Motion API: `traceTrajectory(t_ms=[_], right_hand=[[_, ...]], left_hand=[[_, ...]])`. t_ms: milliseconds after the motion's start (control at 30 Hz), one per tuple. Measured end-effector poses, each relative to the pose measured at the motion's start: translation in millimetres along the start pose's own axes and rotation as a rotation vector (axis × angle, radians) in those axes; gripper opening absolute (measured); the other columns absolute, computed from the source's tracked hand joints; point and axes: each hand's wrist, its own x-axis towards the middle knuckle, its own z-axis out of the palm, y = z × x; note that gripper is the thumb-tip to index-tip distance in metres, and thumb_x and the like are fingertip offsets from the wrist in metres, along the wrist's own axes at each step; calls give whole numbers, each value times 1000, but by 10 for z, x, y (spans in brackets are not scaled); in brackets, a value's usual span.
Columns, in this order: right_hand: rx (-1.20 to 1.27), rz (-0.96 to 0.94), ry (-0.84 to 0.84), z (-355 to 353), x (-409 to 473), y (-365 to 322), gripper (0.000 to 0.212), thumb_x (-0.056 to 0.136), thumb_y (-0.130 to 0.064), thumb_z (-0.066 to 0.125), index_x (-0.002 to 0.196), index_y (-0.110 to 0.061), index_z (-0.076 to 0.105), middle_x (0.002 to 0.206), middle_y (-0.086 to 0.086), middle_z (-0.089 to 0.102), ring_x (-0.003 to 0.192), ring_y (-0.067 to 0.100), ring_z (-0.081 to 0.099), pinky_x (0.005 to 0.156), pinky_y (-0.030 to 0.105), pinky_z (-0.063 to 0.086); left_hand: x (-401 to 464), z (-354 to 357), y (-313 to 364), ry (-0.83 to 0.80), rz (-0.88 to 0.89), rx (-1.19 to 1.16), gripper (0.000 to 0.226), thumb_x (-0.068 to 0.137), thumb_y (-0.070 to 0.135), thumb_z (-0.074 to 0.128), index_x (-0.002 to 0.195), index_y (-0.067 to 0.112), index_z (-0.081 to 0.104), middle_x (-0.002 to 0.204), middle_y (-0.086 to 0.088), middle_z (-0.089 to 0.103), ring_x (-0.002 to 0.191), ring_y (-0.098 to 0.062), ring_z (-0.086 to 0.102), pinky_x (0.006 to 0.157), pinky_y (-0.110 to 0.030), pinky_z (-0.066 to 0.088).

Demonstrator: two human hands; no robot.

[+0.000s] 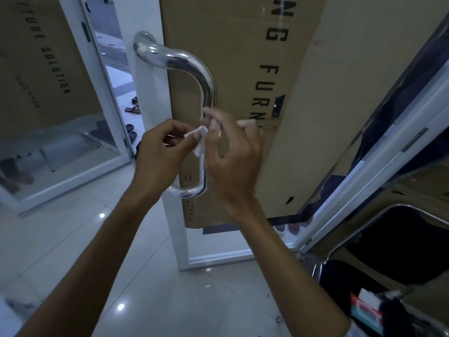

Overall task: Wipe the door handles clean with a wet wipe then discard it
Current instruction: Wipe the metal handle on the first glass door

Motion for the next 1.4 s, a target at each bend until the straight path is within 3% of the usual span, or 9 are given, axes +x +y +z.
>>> traceTrajectory(t_ms=[100,267,467,633,800,1000,1100,1267,1400], right_hand=[[-15,-80,-32,-26,-286,79,35,108,-32,50,118,-12,77,102,1,75,90,19,56,82,30,44],[-37,-82,-65,37,-461,200,32,97,-22,71,125,-8,73,116,8,68,103,21,62,89,28,46],[-83,-32,37,133,-440,275,18,92,-2,72,110,-4,75,103,10,69,90,25,63,78,38,51],[-43,92,178,249,-276,278,5,93,-3,74,97,-4,74,96,7,67,86,19,58,72,36,51],[-33,246,206,444,-213,266,5,92,-2,72,96,-5,71,104,4,67,93,16,62,73,35,55],[35,271,167,604,-301,110,16,98,-2,66,113,1,74,119,8,72,112,18,69,91,33,59],[4,252,147,617,-379,66,30,103,-9,63,129,4,70,131,13,72,125,22,67,103,37,56],[-89,155,-31,641,-672,27,48,112,-23,48,151,6,49,159,18,48,149,25,47,117,43,47],[-178,163,-127,656,-916,84,53,112,-26,46,156,5,40,167,17,36,155,23,36,125,40,37]], left_hand=[[30,-1,46,-67,-60,-81,13,96,29,73,103,19,78,91,2,76,79,-6,68,72,-14,55],[65,52,107,-147,-126,-134,9,97,28,70,98,25,79,83,12,78,78,-3,72,75,-14,56],[178,0,87,-260,-230,-216,16,99,30,69,103,21,81,92,3,79,86,-11,70,86,-28,56],[321,36,79,105,-26,-85,10,98,31,66,102,23,72,93,15,71,86,-2,64,82,-26,56],[551,31,87,-40,92,-87,25,99,27,69,119,13,66,101,16,69,89,8,64,82,-10,47],[658,123,-55,-134,113,-189,19,100,26,67,113,13,66,105,-1,73,98,-10,71,89,-25,56],[710,140,-96,-185,119,-264,11,100,24,67,108,15,66,100,1,73,94,-10,71,88,-27,58],[780,130,-160,-216,120,-331,4,98,24,69,101,27,69,89,17,75,90,-5,71,85,-24,56],[830,125,-214,-268,117,-364,12,96,31,71,103,21,71,91,8,75,89,-13,71,88,-36,59]])
